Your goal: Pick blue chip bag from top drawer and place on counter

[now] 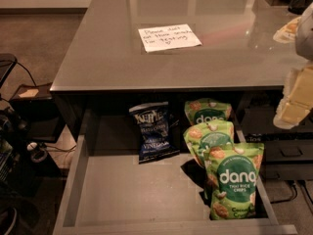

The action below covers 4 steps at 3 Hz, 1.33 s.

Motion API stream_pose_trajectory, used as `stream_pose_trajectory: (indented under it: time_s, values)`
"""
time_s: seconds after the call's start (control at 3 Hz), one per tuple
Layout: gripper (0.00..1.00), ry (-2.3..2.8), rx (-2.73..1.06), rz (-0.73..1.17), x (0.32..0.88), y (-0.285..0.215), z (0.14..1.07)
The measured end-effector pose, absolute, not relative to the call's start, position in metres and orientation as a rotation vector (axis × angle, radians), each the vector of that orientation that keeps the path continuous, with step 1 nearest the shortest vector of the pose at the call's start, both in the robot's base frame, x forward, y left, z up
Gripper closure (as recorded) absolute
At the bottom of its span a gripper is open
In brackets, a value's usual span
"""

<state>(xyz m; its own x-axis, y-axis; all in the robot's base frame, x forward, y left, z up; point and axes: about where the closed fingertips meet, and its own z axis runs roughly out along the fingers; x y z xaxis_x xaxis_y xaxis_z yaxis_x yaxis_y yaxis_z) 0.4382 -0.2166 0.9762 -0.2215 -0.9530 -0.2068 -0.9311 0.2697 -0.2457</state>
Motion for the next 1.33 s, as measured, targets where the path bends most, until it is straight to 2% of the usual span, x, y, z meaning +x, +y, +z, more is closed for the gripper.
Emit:
stream_pose_trajectory:
  time_s: [0.67, 1.33]
  values:
    - [0.00, 2.214, -1.695, -0.068, 0.436, -0.209, 0.964]
    - [0.00, 2.163, -1.649, 0.070, 0.438, -0.161, 0.890]
